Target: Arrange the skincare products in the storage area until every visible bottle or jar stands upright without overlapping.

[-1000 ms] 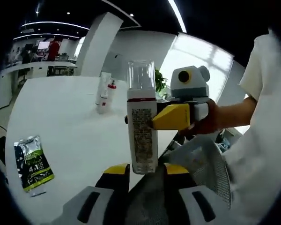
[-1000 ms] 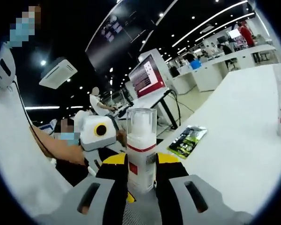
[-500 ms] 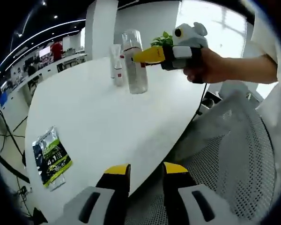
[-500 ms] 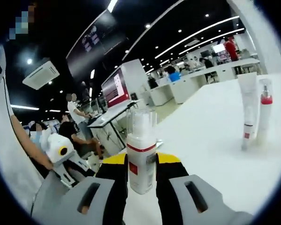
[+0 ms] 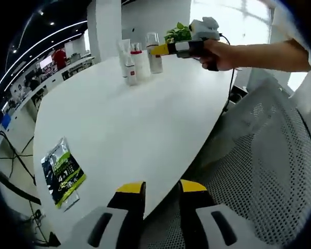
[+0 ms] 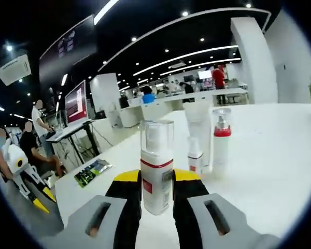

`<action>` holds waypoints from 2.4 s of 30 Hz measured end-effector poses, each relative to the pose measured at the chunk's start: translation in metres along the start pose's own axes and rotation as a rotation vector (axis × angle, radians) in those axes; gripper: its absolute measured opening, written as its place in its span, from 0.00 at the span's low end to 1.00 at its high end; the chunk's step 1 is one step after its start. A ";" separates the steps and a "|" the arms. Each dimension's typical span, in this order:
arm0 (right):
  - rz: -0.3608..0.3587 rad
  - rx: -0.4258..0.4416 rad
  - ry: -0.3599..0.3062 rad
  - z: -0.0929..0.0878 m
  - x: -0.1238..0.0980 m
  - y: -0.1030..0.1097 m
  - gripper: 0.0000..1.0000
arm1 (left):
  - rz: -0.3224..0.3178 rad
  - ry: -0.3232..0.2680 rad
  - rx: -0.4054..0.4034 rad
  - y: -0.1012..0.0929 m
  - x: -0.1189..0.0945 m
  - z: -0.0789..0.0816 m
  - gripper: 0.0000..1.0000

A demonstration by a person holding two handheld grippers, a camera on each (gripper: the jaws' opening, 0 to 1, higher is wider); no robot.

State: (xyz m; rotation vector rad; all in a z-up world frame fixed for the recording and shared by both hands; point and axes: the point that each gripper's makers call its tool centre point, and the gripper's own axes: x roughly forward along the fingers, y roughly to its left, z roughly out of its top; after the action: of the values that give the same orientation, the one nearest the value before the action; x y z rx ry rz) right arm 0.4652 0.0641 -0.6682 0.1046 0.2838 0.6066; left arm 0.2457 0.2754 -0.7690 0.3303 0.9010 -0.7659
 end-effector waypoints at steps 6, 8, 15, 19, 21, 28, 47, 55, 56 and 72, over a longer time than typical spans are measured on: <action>-0.069 -0.038 0.016 -0.014 0.021 -0.038 0.19 | -0.027 0.034 0.035 -0.008 0.002 -0.007 0.23; -0.071 -0.045 0.014 -0.018 0.026 -0.046 0.19 | -0.033 0.046 0.027 -0.009 0.003 -0.009 0.23; -0.082 -0.159 0.021 -0.030 0.044 -0.071 0.19 | -0.055 0.070 0.064 -0.014 0.004 -0.012 0.22; -0.077 -0.159 0.002 -0.032 0.052 -0.082 0.19 | -0.068 0.053 0.033 -0.015 0.005 -0.009 0.23; -0.067 -0.160 -0.002 -0.035 0.056 -0.085 0.19 | -0.065 0.058 0.037 -0.015 0.006 -0.010 0.23; -0.058 -0.157 -0.023 -0.036 0.062 -0.098 0.19 | -0.074 0.067 0.039 -0.017 0.006 -0.011 0.23; -0.038 -0.232 -0.019 -0.044 0.067 -0.101 0.20 | -0.065 0.095 0.052 -0.015 0.007 -0.016 0.23; -0.038 -0.212 -0.044 -0.046 0.065 -0.106 0.20 | -0.058 0.096 0.053 -0.014 0.008 -0.016 0.23; -0.031 -0.207 -0.049 -0.046 0.065 -0.105 0.20 | -0.057 0.098 0.054 -0.014 0.008 -0.017 0.23; -0.082 -0.178 0.055 -0.054 0.063 -0.115 0.36 | -0.051 0.115 0.076 -0.013 0.009 -0.019 0.22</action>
State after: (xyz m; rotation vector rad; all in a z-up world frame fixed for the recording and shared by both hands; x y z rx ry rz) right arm 0.5618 0.0068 -0.7554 -0.0946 0.2847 0.5514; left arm 0.2286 0.2734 -0.7868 0.4226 0.9930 -0.8358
